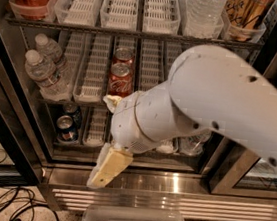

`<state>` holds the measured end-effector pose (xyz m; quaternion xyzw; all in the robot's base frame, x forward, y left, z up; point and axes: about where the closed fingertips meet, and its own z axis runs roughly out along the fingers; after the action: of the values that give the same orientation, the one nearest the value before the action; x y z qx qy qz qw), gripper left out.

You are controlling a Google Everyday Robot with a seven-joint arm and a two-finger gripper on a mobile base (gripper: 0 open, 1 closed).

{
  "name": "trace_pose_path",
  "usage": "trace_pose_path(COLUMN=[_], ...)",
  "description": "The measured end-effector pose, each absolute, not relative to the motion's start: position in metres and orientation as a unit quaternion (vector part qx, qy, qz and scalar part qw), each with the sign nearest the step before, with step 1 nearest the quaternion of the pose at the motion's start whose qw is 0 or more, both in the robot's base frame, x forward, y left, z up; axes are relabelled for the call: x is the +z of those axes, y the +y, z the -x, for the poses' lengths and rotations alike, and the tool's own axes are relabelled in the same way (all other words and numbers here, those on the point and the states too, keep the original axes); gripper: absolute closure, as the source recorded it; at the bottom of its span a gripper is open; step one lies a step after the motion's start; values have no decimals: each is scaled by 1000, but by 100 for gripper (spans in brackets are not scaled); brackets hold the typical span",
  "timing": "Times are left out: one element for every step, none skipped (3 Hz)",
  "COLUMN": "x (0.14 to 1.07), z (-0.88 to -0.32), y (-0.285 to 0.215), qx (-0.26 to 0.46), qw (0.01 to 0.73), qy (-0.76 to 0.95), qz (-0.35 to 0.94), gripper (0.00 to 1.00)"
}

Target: Pick water bottle from middle shelf of fridge

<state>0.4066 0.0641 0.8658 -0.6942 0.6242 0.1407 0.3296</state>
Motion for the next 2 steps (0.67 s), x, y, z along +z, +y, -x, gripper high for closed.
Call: trace_pose_path(x=[848, 839], z=[-429, -452], y=[70, 77], qx=[124, 116], qw=[376, 422], qy=[628, 639], qz=[670, 633], gripper=[0, 0])
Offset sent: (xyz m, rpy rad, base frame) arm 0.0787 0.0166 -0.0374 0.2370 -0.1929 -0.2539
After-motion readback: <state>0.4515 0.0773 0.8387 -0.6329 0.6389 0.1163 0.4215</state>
